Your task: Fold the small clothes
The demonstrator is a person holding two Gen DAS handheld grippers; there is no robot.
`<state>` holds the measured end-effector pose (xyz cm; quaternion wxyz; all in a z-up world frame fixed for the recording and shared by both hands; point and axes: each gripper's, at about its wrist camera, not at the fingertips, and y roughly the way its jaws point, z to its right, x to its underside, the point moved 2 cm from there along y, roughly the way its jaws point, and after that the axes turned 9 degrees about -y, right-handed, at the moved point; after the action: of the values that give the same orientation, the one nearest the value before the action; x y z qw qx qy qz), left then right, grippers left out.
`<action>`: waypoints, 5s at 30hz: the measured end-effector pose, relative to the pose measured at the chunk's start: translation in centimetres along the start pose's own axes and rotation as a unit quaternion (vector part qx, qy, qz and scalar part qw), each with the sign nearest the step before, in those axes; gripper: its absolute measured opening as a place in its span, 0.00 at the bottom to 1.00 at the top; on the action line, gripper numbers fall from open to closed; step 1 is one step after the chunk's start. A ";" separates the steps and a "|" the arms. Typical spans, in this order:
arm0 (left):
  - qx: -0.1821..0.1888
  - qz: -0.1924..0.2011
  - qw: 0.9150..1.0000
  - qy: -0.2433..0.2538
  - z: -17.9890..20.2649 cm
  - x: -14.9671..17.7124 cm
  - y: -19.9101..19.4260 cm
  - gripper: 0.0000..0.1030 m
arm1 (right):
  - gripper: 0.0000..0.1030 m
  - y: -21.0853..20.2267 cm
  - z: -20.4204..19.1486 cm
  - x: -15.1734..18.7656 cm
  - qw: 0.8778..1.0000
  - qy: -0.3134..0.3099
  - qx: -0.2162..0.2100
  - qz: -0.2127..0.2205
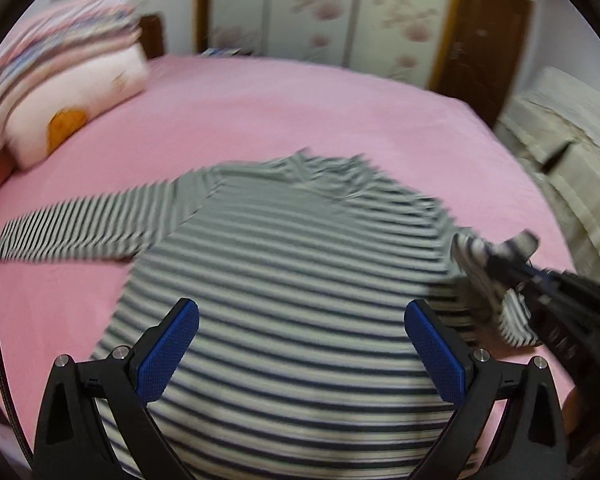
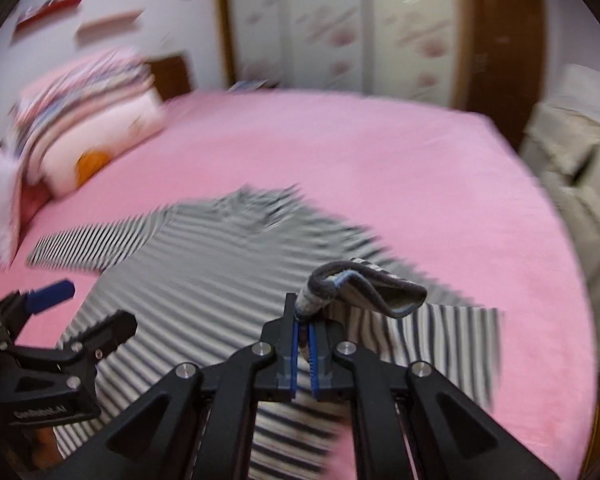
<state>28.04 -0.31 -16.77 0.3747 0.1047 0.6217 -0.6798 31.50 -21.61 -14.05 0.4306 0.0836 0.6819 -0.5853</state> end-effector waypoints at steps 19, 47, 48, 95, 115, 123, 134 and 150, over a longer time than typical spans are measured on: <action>0.037 -0.069 0.997 -0.018 -5.1 2.1 5.1 0.92 | 0.30 2.2 -4.7 2.8 0.994 0.051 -0.087 -0.033; 0.263 -0.255 0.909 -0.201 0.4 5.1 13.9 0.48 | 0.30 -2.3 2.9 16.9 0.968 0.243 -0.047 -0.028; 0.264 -0.254 0.908 -0.204 0.6 5.2 14.1 0.48 | 0.30 -2.2 3.0 17.0 0.967 0.247 -0.049 -0.026; 0.061 0.013 0.998 -0.019 -5.4 -14.2 13.2 0.12 | 0.30 5.7 9.1 11.9 0.975 0.210 0.032 -0.058; 0.011 -0.003 0.998 -0.061 -8.0 -13.2 17.3 0.13 | 0.10 7.9 7.8 9.9 0.976 0.175 0.109 -0.064; 0.014 -0.041 0.997 -0.069 -9.8 -11.5 18.9 0.16 | 0.10 8.1 7.1 10.5 0.977 0.164 0.114 -0.076; 0.040 -0.070 0.995 -0.052 -10.2 -10.6 18.7 0.17 | 0.10 8.2 6.9 11.3 0.978 0.166 0.105 -0.076; 0.091 -0.156 0.979 -0.097 -12.1 -10.2 19.2 0.36 | 0.10 8.1 6.9 11.5 0.977 0.173 0.098 -0.078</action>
<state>43.50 15.77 -27.77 0.3111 -0.0262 0.5267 -0.7907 32.83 -29.69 -27.37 0.2486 0.1718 0.6898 -0.6579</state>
